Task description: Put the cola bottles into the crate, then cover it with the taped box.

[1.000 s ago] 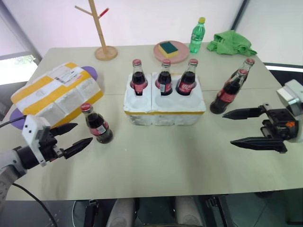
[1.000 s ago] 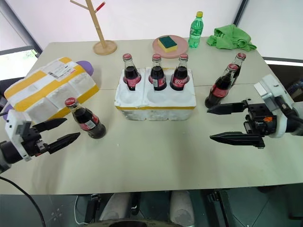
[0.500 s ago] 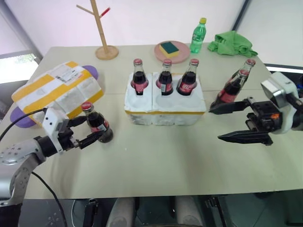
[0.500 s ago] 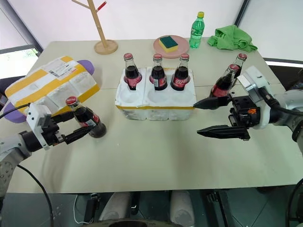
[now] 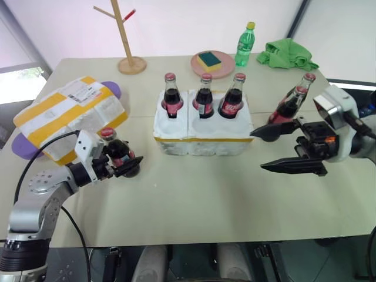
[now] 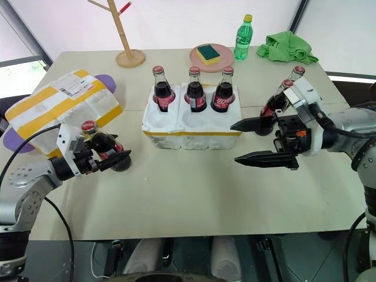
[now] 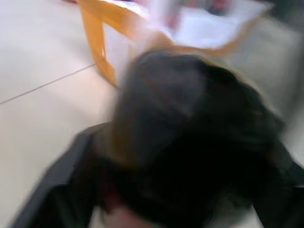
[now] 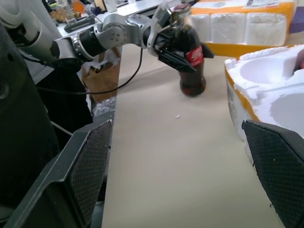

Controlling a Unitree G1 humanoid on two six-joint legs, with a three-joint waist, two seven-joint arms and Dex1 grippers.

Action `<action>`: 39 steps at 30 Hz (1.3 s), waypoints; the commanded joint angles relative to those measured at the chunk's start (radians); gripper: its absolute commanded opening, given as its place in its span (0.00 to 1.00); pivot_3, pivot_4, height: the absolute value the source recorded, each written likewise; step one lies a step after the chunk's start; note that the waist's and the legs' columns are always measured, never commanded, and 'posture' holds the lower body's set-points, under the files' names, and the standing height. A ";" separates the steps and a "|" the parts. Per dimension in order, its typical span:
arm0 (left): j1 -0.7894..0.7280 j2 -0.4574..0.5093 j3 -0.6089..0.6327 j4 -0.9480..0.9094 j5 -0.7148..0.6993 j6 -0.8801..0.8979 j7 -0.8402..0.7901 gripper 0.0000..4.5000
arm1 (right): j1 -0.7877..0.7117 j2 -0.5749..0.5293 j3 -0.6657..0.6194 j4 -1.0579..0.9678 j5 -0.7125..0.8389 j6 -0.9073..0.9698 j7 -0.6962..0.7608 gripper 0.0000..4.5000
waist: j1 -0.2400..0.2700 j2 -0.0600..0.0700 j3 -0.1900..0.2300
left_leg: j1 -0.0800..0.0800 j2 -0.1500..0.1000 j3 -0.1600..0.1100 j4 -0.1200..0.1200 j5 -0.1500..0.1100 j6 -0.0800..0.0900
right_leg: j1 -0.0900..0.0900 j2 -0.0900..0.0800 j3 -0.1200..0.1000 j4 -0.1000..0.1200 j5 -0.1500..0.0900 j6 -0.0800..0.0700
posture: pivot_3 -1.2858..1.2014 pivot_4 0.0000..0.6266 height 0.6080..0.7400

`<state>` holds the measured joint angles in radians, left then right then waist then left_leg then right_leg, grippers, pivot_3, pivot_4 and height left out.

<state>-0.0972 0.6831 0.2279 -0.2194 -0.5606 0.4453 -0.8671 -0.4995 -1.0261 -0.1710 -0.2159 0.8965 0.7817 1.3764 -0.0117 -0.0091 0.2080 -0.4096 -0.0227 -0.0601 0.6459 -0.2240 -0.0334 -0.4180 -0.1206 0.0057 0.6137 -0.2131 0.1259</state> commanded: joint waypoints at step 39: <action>-0.879 -0.128 -0.226 0.557 0.050 0.038 -0.205 0.62 | 0.152 0.054 -0.119 -0.088 -0.013 -0.082 -0.092 1.00 | 0.001 -0.006 0.004 | -0.006 0.001 -0.001 0.003 0.000 0.000 | -0.005 0.003 0.000 0.001 0.004 0.003 | 0.52 0.24 1.00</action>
<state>-0.9439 0.5575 -0.0080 0.3424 -0.5171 0.5102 -1.0615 -0.3456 -0.9713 -0.2530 -0.2716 0.8674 0.7104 1.2904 -0.0106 -0.0153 0.2116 -0.4159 -0.0222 -0.0613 0.6492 -0.2235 -0.0329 -0.4229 -0.1179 0.0059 0.6150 -0.2090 0.1295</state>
